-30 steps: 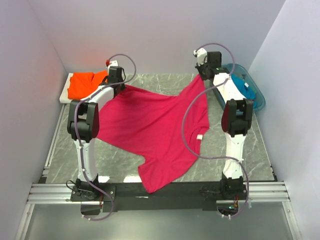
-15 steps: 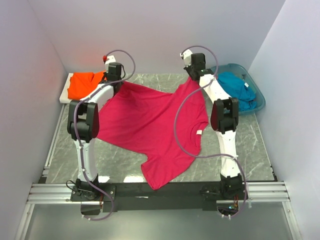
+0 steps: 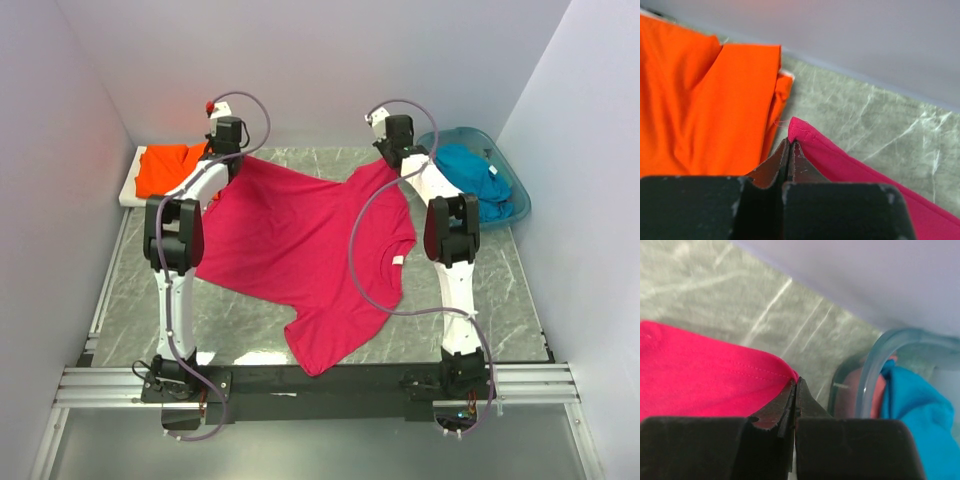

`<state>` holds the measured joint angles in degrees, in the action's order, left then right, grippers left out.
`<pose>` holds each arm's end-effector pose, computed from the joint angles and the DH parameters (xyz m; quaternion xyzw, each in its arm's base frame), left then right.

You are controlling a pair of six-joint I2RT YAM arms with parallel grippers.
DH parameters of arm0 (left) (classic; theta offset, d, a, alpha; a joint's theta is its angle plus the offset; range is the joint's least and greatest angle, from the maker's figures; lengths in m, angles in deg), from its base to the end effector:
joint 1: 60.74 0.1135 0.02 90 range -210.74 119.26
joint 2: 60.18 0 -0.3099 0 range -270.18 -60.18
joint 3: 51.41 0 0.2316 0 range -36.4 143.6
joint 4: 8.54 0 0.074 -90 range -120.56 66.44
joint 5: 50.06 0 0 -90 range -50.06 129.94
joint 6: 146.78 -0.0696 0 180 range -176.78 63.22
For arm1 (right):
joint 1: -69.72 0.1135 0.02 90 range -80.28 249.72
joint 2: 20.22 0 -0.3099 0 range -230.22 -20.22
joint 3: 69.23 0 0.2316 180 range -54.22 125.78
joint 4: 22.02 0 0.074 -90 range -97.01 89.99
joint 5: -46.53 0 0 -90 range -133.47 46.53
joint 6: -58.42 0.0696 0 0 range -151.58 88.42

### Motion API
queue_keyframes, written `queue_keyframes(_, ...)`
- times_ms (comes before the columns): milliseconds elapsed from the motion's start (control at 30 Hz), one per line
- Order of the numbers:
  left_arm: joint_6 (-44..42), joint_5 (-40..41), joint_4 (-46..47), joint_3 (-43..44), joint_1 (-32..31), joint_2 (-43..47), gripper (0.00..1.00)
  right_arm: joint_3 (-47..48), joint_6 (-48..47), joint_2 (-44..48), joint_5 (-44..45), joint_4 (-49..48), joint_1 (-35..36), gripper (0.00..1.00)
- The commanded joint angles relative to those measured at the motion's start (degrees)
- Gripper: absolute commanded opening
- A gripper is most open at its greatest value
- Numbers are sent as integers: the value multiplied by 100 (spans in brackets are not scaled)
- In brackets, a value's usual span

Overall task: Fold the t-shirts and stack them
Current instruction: Flatten the tshirt out

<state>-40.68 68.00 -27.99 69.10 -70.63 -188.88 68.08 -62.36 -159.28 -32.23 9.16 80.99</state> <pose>0.5602 -0.0644 0.2595 -0.1703 0.8220 0.0892 0.5361 0.5960 0.1049 0.2322 -0.2700 0.8329 -0.1653 0.4539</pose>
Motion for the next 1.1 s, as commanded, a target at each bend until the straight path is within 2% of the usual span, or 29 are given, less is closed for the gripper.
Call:
queue_keyframes(0, -282, -142, 119, 673, 5, -224, 0, -101, 160, 661, -87, -254, -151, 0)
queue_keyframes(333, -485, -116, -32, 1553, 13, -832, 0, -365, 389, 1135, -351, -281, -186, 0)
queue_keyframes(633, -616, -344, 135, 1606, 13, -876, 0, -136, 547, 1144, -649, -34, -186, 0)
queue_keyframes(1067, -898, -388, 399, 1149, 40, -796, 0, -997, 758, 1865, -1405, -96, -151, 0)
